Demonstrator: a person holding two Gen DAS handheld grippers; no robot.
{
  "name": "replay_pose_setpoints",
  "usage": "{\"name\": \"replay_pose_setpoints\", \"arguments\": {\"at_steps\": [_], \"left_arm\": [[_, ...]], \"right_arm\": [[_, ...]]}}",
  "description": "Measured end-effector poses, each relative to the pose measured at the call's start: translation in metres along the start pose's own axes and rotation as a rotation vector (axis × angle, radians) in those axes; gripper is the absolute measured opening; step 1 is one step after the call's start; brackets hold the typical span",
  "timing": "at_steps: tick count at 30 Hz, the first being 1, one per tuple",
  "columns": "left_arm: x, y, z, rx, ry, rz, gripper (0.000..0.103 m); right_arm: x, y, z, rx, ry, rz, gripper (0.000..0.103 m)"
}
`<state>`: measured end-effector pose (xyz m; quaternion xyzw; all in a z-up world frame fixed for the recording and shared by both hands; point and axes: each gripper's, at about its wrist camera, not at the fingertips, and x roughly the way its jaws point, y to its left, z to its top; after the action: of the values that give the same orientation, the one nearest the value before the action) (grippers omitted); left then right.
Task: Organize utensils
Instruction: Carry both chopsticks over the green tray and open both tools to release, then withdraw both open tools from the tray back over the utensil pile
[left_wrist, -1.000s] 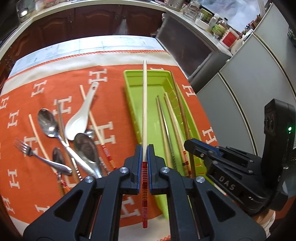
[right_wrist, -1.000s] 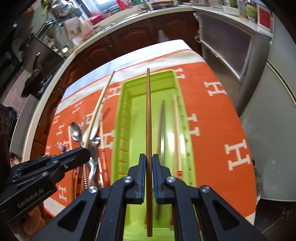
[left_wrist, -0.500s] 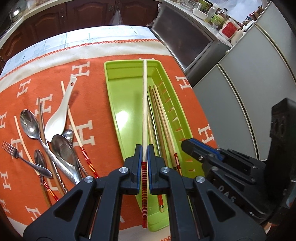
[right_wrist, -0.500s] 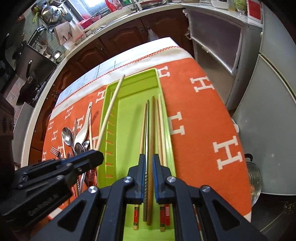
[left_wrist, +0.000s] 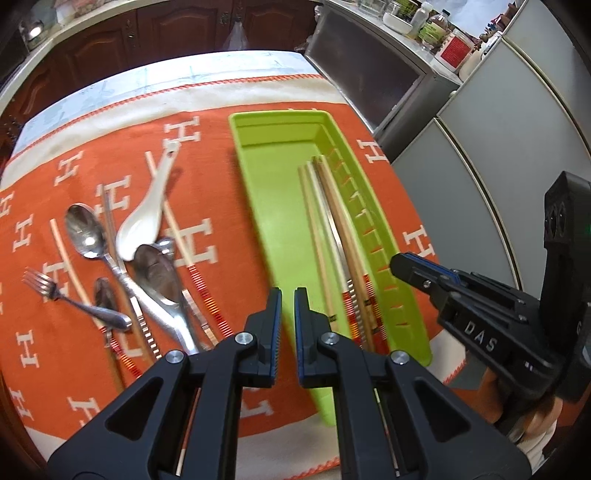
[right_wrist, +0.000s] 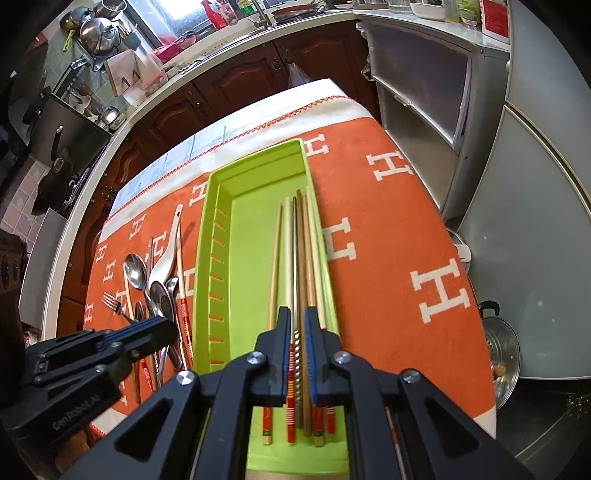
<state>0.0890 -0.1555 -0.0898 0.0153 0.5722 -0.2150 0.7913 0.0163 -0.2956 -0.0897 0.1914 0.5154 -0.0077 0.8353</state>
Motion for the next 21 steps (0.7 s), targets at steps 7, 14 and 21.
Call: {"name": "replay_pose_setpoints", "arguments": {"at_steps": [7, 14, 21], "left_arm": [[-0.018, 0.037, -0.023, -0.025, -0.015, 0.056, 0.004], [-0.036, 0.087, -0.05, -0.094, -0.045, 0.128, 0.004], [-0.047, 0.14, -0.068, -0.194, -0.054, 0.149, 0.004]], "right_arm": [[0.002, 0.015, -0.008, -0.029, 0.015, 0.016, 0.007], [0.005, 0.04, -0.015, -0.085, 0.037, 0.026, 0.007], [0.01, 0.075, -0.016, -0.147, 0.06, 0.056, 0.007]]}}
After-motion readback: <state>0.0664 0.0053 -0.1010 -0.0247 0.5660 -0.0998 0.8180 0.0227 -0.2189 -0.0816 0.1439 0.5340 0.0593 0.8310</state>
